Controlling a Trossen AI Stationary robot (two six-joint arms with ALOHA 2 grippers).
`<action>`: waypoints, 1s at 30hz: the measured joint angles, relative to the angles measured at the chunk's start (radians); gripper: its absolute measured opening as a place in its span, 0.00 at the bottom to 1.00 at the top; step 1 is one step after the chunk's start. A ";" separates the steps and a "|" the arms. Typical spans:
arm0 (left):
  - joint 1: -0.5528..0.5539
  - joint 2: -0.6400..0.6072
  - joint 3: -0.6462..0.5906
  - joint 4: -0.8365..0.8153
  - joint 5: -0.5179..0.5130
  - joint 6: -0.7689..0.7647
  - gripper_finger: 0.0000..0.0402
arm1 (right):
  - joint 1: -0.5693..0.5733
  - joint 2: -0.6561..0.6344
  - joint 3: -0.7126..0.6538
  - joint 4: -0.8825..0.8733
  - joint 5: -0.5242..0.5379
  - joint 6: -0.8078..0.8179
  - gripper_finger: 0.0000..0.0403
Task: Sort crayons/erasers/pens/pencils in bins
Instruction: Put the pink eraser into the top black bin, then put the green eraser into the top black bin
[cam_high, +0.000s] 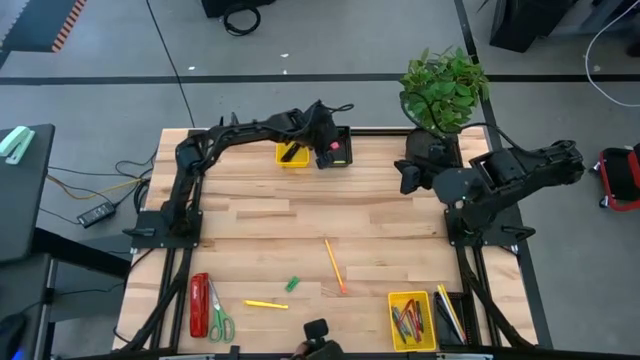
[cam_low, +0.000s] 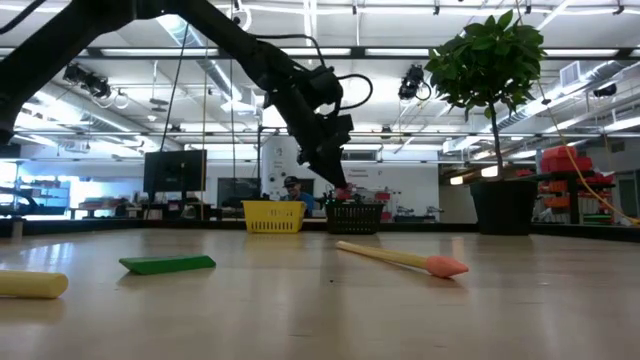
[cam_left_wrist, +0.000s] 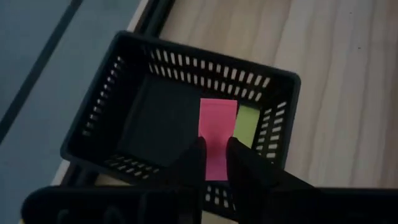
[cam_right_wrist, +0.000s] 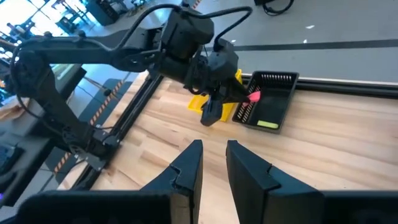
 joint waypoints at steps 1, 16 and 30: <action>0.001 0.005 0.000 0.006 0.002 0.006 0.16 | 0.000 0.002 0.000 0.000 0.000 0.000 0.19; -0.001 0.025 0.036 -0.031 0.007 -0.115 0.43 | 0.000 0.001 0.000 -0.002 -0.107 -0.010 0.19; -0.076 0.023 0.451 -0.811 0.126 -0.230 0.45 | 0.003 -0.002 0.000 -0.003 -0.424 -0.079 0.19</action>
